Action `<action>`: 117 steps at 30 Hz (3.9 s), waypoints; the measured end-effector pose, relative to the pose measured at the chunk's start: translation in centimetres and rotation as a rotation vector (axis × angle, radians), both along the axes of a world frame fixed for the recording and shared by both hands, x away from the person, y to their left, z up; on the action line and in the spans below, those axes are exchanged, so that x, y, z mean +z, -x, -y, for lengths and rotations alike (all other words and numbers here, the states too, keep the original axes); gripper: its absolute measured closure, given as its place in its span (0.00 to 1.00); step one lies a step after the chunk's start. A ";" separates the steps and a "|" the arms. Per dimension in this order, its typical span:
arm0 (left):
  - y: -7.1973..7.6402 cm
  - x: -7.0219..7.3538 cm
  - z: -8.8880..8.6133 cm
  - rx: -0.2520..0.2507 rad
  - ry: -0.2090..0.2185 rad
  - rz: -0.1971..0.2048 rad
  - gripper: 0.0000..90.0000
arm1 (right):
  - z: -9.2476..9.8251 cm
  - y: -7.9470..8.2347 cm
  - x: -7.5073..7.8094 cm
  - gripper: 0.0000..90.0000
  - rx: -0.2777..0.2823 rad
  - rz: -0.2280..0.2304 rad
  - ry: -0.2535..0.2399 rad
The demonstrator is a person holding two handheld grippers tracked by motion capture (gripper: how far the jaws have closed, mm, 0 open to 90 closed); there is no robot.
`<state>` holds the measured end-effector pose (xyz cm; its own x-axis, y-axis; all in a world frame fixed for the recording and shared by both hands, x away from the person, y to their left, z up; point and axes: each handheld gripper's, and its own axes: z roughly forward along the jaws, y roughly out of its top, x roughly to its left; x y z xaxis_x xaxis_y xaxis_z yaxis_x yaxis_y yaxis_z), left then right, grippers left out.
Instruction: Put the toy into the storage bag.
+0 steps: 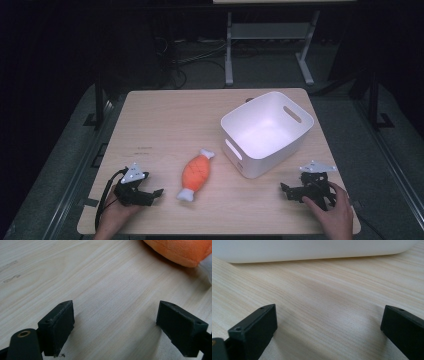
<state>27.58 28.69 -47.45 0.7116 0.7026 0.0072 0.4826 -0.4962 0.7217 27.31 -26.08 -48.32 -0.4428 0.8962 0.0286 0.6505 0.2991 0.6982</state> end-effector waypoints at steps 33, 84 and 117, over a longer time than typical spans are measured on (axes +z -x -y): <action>1.4 5.7 4.2 -0.180 0.163 -0.094 1.00 | 0.0 0.0 0.0 0.00 0.000 0.002 0.000; 0.6 4.0 7.0 -0.207 0.092 -0.137 1.00 | 0.0 0.0 0.0 0.00 0.000 0.002 0.000; -2.8 6.5 8.4 -0.235 -0.010 -0.150 0.16 | 0.0 0.0 0.0 0.00 -0.001 0.001 -0.001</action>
<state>30.34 20.31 -40.99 0.8484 0.5190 -0.1045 0.4549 -0.6137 0.6454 27.34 -26.06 -48.33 -0.4422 0.8965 0.0286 0.6496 0.2981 0.6994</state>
